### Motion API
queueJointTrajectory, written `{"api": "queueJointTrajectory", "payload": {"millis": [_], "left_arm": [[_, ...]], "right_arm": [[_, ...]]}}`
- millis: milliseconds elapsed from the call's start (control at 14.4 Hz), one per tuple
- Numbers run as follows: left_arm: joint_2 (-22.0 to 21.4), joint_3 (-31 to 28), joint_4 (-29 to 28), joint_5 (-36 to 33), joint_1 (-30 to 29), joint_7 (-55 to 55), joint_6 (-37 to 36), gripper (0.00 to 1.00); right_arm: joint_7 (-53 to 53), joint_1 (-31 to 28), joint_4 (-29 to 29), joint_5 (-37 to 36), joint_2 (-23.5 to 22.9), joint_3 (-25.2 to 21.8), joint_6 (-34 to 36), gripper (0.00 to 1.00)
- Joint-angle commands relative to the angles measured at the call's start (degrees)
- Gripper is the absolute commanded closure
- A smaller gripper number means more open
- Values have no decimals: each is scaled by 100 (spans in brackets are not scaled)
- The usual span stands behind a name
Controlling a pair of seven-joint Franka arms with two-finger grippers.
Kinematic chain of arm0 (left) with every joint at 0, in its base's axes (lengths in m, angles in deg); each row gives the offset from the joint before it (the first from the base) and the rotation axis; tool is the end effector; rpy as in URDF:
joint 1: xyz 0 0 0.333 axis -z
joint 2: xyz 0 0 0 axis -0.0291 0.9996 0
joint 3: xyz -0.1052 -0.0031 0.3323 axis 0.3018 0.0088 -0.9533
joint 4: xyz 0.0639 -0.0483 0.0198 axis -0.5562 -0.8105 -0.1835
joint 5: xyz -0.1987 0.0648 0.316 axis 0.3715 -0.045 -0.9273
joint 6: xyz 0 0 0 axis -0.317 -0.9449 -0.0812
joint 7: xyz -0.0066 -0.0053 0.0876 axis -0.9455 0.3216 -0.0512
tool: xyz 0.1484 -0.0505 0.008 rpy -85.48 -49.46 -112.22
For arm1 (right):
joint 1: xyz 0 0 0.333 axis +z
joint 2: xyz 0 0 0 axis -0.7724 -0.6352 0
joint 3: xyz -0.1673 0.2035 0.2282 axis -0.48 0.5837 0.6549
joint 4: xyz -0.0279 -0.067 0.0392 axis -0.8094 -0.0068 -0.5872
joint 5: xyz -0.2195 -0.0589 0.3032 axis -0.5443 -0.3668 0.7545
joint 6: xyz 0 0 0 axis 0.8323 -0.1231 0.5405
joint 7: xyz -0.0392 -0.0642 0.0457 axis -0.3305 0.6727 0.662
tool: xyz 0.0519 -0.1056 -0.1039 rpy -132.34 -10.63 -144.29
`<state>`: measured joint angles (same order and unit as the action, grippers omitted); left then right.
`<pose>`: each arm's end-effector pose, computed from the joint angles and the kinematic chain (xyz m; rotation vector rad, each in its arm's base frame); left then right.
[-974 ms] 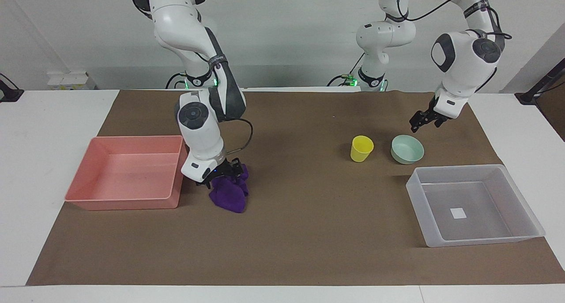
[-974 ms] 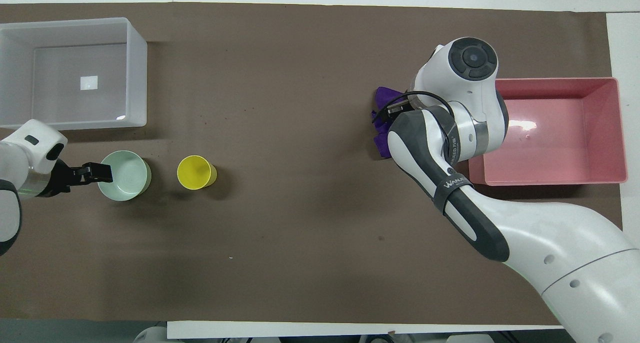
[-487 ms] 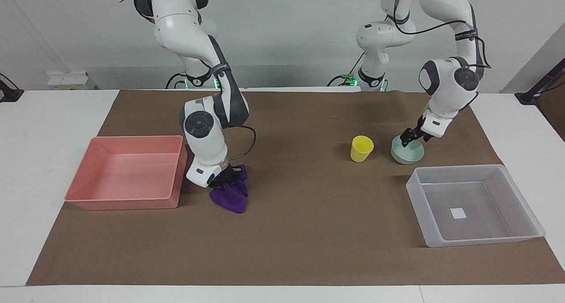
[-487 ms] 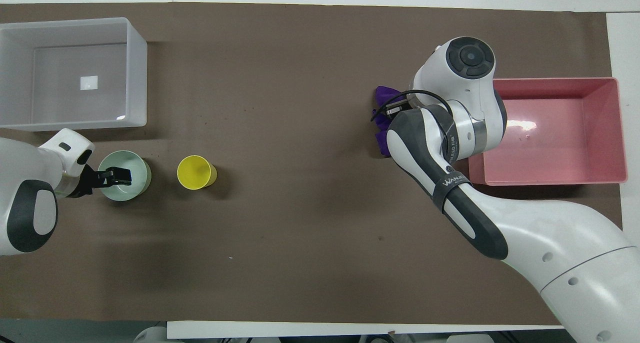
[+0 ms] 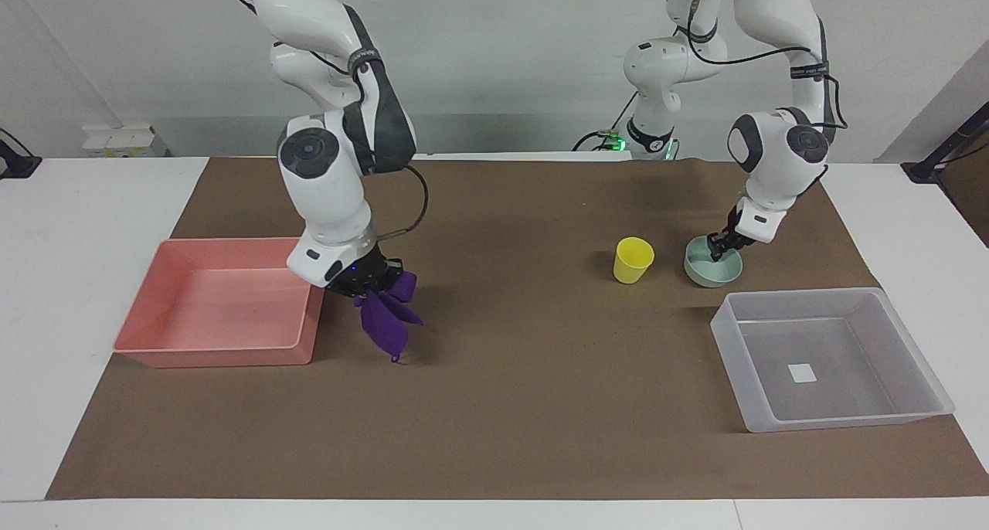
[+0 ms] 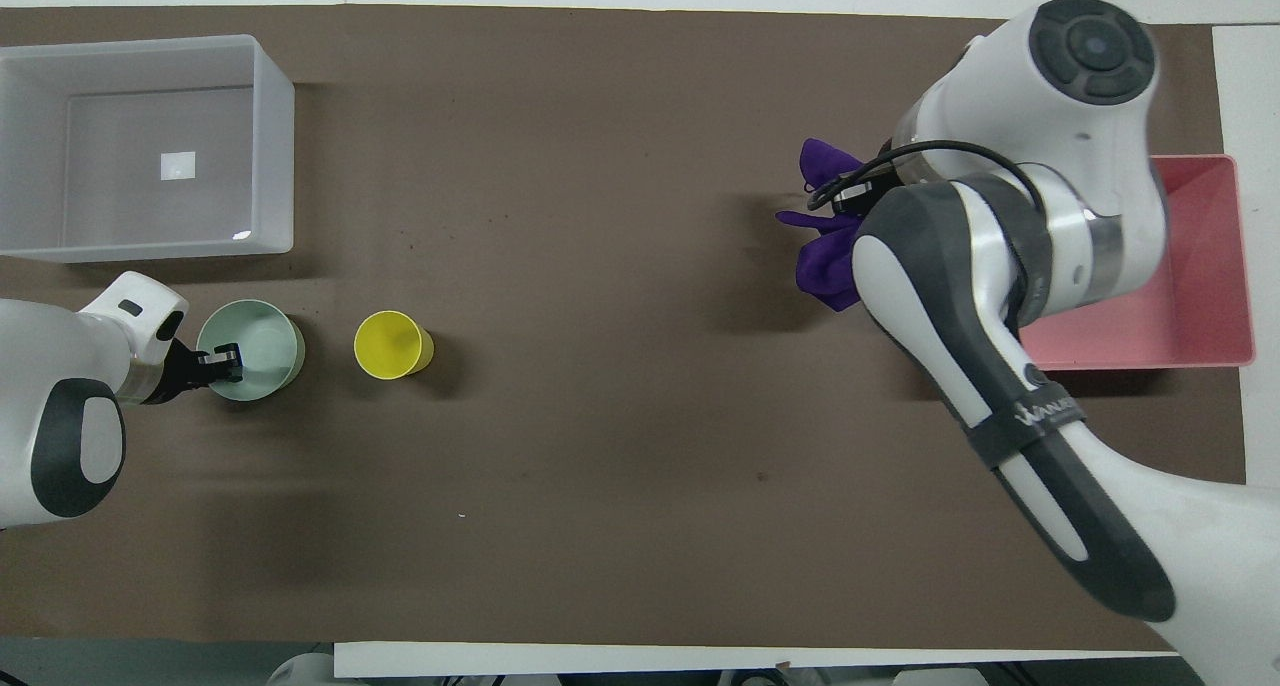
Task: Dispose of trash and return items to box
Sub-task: 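Grasp the purple cloth with the right gripper while the left gripper grasps the bowl, then carry the cloth into the pink box while the left gripper lifts the bowl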
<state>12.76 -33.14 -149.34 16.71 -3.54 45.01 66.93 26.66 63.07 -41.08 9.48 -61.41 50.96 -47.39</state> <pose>0.4423 0.0073 0.3026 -3.1206 -0.2744 0.0238 0.6059 0.1370 0.4476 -3.1057 -0.2448 -0.0253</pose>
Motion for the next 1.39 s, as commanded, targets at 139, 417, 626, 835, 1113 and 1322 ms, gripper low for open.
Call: {"api": "queueJointTrajectory", "payload": {"millis": [139, 417, 626, 835, 1113, 1322], "left_arm": [[-55, 36, 581, -83, -15, 168, -853, 100], [-91, 45, 2106, 4, 11, 176, -2574, 100], [584, 27, 3725, 487, -50, 211, -3185, 100], [1138, -8, 4001, 585, -68, 211, -2302, 100], [2157, -26, 4745, 541, -77, 211, -1595, 100], [2502, -131, 4969, 514, -138, 211, -1271, 100]], "right_arm": [[283, -669, 1043, -13, 255, 38, 1411, 100], [985, -1460, 457, -74, 554, 38, 1333, 100], [1199, -1804, -633, -127, 871, 30, 596, 99], [1321, -1998, -1328, -189, 828, 30, -63, 98], [1348, -2007, -1823, -206, 775, 30, -759, 80], [1322, -1954, -1770, -233, 767, 38, -751, 30]]}}
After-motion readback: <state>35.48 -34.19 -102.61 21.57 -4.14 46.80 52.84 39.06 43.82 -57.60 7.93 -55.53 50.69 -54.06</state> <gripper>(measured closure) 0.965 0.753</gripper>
